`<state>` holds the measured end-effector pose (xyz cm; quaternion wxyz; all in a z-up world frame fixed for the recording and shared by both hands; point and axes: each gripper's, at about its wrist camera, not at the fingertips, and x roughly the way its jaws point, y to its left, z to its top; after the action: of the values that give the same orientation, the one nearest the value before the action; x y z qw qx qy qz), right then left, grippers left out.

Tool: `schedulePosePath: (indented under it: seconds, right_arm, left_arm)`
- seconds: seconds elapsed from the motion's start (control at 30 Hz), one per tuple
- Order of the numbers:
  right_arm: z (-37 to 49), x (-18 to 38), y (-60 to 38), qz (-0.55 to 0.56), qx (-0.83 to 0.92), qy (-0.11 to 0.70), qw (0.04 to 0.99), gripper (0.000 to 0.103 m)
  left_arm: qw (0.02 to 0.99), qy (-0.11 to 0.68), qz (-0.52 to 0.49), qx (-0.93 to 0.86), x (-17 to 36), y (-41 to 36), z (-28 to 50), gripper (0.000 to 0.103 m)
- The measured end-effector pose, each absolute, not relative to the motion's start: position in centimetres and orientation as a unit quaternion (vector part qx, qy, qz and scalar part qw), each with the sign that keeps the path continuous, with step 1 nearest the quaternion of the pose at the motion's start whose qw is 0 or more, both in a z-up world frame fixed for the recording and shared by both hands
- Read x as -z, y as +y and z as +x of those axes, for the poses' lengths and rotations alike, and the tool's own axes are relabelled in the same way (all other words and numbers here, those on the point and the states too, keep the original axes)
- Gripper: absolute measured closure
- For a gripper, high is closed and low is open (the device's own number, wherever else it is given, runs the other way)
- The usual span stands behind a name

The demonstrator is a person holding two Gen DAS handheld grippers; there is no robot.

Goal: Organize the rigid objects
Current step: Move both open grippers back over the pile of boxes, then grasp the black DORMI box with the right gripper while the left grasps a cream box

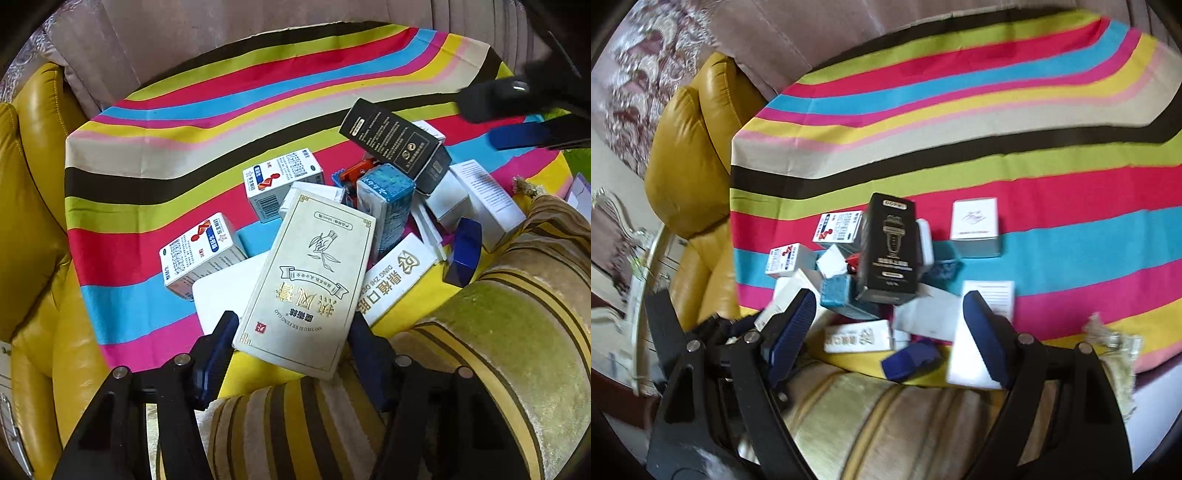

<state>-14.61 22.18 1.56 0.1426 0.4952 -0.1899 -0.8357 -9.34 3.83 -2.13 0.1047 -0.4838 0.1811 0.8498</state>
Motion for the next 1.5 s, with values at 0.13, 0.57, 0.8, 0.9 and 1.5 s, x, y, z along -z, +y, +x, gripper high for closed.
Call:
schedulePosePath:
  seconds: [0.13,0.57,0.8,0.9,1.5]
  right_arm:
    - [-15.9,-0.9,21.4,0.507,0.829,-0.187,0.147,0.019]
    - [-17.7,0.8,20.2,0.524,0.818,-0.18,0.152,0.034]
    - [-18.0,1.3,20.1,0.529,0.821,-0.16,0.143,0.053]
    - [-17.7,1.2,20.0,0.523,0.825,-0.157,0.144,0.054]
    - [-10.9,-3.0,21.6,0.435,0.879,-0.129,0.144,0.057]
  left_arm:
    - [0.11,0.171,-0.481,-0.853,2.1,3.7,-9.2,0.042]
    - [0.114,0.151,-0.473,-0.86,2.0,3.1,-9.4,0.042]
    - [0.113,0.146,-0.469,-0.864,1.8,2.9,-9.3,0.043]
    - [0.113,0.142,-0.466,-0.866,1.6,2.7,-9.2,0.043]
    - [0.123,0.033,-0.426,-0.896,-1.6,0.0,-6.6,0.044]
